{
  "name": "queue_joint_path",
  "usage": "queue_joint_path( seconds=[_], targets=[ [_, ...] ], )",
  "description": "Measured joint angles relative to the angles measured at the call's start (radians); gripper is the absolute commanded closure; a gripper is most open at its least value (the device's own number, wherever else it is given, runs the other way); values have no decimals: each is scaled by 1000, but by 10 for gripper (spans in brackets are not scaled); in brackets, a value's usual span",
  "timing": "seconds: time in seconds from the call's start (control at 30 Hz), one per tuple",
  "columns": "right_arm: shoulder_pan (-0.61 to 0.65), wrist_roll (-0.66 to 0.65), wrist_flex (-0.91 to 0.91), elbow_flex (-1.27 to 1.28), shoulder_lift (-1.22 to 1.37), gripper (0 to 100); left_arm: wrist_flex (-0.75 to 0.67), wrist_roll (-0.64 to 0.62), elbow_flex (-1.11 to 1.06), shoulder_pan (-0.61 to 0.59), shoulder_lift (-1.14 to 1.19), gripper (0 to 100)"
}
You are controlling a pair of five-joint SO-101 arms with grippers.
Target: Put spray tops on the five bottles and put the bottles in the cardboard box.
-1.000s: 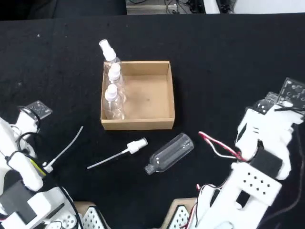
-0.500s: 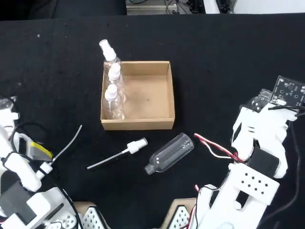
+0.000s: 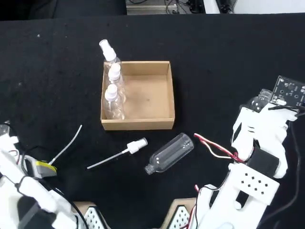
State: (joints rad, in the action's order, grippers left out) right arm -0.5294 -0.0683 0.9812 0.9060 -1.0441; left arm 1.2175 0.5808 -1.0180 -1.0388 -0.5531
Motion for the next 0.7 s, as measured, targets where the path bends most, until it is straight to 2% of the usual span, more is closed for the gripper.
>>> queue_joint_path(
  seconds=[0.17,0.4,0.7],
  targets=[
    [0,0,0,0,0,987,-40,-6,-29,0,-32,694],
    [0,0,3,0,0,987,-183,-5,-29,-98,-32,694],
    [0,0,3,0,0,987,-218,-2,17,-115,58,694]
  ],
)
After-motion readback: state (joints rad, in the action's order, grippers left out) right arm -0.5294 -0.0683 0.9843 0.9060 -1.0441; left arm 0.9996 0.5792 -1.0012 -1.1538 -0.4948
